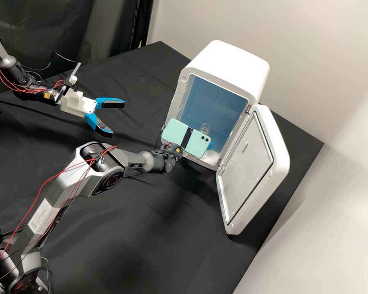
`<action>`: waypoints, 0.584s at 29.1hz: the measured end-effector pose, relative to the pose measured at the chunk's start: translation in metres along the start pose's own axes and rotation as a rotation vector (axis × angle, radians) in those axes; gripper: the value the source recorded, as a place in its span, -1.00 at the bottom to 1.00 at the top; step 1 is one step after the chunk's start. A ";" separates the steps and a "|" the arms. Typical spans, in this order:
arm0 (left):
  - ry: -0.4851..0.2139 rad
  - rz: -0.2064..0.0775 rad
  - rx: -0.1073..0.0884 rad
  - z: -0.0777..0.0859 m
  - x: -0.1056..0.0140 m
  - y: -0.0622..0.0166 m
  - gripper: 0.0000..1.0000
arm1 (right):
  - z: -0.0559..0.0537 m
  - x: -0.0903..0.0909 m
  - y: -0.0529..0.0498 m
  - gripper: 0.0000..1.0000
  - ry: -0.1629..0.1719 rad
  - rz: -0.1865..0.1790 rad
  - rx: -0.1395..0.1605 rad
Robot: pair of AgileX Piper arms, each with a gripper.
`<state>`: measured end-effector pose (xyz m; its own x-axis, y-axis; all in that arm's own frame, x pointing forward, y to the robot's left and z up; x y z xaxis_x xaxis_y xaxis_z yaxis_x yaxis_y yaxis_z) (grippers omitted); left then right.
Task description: Place the flask in the incubator
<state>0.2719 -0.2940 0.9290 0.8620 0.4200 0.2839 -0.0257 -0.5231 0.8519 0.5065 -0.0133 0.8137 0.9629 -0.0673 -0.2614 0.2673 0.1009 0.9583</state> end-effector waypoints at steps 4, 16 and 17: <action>0.000 0.000 0.000 0.000 0.000 0.0000 1.00 | 0.008 0.001 -0.002 1.00 -0.016 -0.005 -0.012; 0.000 0.000 0.000 0.000 0.000 0.0000 1.00 | 0.038 0.013 -0.027 1.00 -0.077 -0.035 -0.013; 0.000 0.000 0.000 0.000 0.000 0.0000 1.00 | 0.042 0.016 -0.031 1.00 -0.080 -0.036 -0.007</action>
<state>0.2719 -0.2940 0.9290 0.8620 0.4200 0.2839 -0.0257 -0.5231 0.8519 0.5121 -0.0589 0.7850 0.9465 -0.1500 -0.2857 0.3025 0.1043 0.9474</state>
